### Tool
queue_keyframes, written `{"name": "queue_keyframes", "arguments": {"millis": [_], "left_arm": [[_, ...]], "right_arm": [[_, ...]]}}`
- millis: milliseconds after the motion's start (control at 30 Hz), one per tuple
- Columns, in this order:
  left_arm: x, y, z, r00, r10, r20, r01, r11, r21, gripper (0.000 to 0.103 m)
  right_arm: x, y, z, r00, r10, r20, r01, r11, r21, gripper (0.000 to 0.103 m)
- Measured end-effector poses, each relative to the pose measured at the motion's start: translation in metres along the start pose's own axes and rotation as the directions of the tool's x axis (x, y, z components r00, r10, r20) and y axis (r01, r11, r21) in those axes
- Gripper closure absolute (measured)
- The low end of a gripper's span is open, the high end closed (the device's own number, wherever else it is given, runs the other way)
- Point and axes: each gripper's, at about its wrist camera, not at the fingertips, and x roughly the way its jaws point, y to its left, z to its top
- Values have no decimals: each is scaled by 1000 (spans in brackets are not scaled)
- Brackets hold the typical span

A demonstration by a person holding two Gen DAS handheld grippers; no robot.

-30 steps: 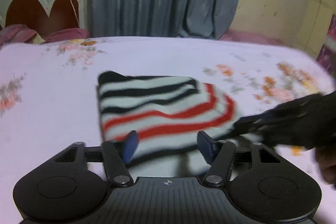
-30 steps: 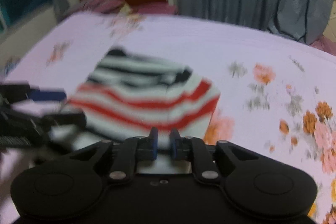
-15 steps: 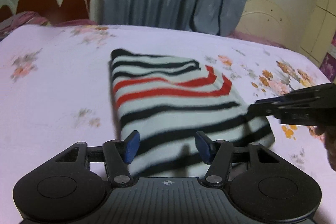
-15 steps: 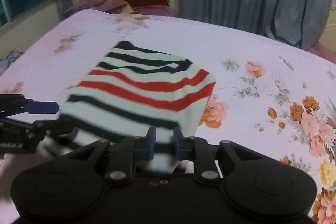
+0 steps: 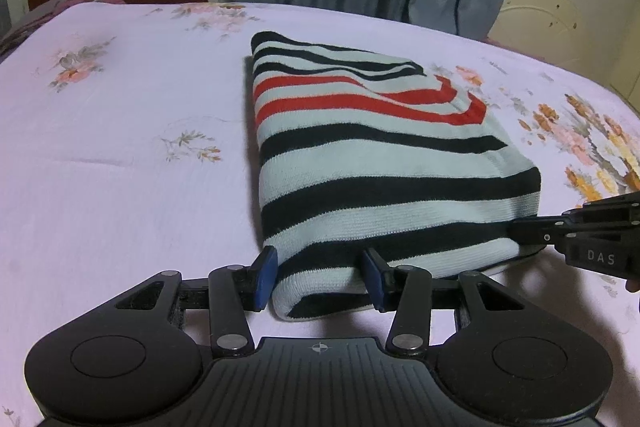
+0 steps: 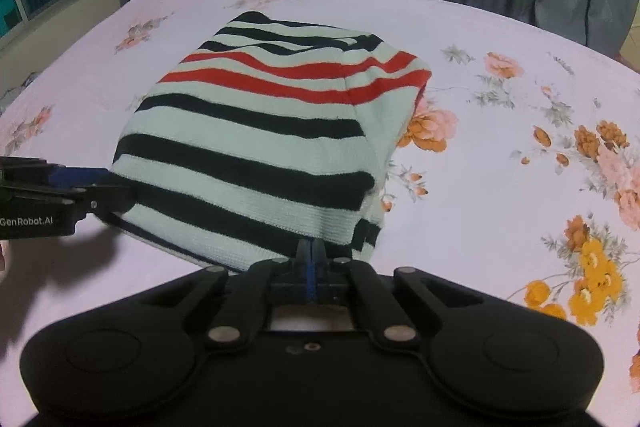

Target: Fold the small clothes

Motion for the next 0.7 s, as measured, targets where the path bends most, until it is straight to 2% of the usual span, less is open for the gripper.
{"name": "queue_keyframes", "arguments": {"millis": [400, 433, 467, 500, 533, 567, 700], "left_arm": [[-4, -13, 6, 997, 71, -7, -71, 997, 34, 57], [-7, -14, 8, 997, 74, -8, -74, 997, 36, 56], [-11, -15, 10, 997, 80, 1, -80, 996, 33, 48], [-18, -16, 11, 996, 92, 14, -93, 995, 27, 40], [-26, -18, 10, 994, 105, 35, -106, 994, 25, 24], [-35, -20, 8, 992, 113, 63, -114, 993, 21, 16], [-64, -30, -1, 989, 98, 109, -97, 995, -12, 10]], "right_arm": [[-3, 1, 3, 1000, 2, -2, -2, 1000, 1, 103], [-7, 2, 4, 1000, 7, 6, -7, 1000, 6, 97], [-14, 1, 5, 1000, 16, 25, -17, 1000, 18, 85], [-24, 1, 5, 998, 28, 54, -29, 999, 28, 77], [-34, 1, 4, 996, 22, 81, -25, 999, 35, 61], [-43, 2, 3, 994, 8, 108, -12, 999, 40, 47], [-74, 1, -4, 988, 5, 154, -13, 998, 54, 38]]}}
